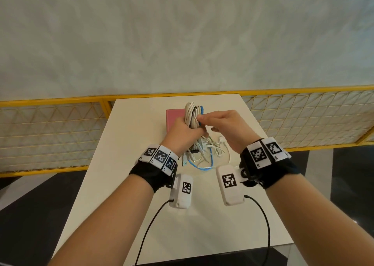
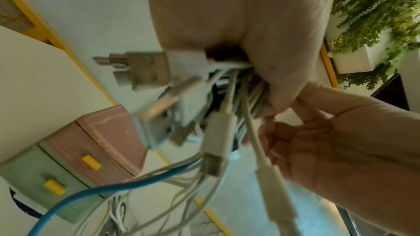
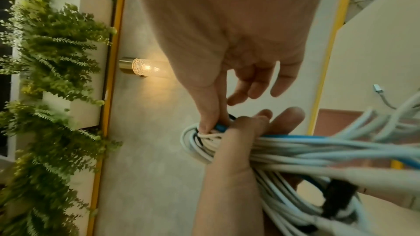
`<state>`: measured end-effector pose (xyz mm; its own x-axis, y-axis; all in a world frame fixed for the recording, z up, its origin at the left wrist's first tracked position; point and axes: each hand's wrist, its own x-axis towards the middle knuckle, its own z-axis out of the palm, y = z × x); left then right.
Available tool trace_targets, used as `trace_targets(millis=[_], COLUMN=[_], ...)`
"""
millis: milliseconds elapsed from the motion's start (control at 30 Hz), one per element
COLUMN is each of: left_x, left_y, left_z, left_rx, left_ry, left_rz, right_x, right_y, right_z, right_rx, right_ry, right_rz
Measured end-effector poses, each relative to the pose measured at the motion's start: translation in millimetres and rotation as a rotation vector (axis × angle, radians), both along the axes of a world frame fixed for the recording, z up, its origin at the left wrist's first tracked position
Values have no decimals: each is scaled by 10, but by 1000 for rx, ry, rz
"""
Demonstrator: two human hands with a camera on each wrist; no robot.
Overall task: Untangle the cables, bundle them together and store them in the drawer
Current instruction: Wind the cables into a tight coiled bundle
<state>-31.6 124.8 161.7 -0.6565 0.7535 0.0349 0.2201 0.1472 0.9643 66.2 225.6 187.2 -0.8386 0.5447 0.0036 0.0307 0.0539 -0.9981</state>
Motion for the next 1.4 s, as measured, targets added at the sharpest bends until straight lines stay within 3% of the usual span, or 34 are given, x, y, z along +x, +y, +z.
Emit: trace_targets(millis=[100, 167, 267, 333, 400, 533, 700, 800, 967, 1067, 1133, 1233, 1400], left_x=[-15, -24, -63, -66, -49, -44, -21, -120, -264, -333, -333, -262, -283], left_y=[-5, -24, -37, -39, -62, -127, -124, -105, -212, -253, -237, -224, -360], left_z=[42, 111, 187, 205, 196, 107, 178, 186, 364, 399, 371, 361, 525], left_rx=[37, 76, 152, 212, 247, 258, 328, 398, 580, 539, 482, 441, 510], left_ry=[-42, -79, -65, -65, -60, -34, 3, -125, -348, -224, -111, -96, -168], left_rz=[46, 108, 178, 140, 109, 74, 104, 177, 142, 109, 93, 47, -87], right_x=[-24, -11, -10, -69, -127, -181, -239, -179, -67, -61, -117, -242, -251], right_y=[-35, -40, -82, -143, -190, -249, -265, -213, -68, -58, -144, -290, -269], right_z=[9, 2, -114, -225, -257, -252, -391, -392, -654, -631, -471, -316, -546], right_rx=[70, 64, 148, 311, 367, 281, 265, 343, 576, 607, 578, 561, 527], right_ry=[122, 120, -94, -192, -188, -31, -37, -15, -322, -369, -231, -84, -304], right_rz=[-62, 37, 358, 437, 412, 351, 276, 252, 254, 293, 299, 310, 315])
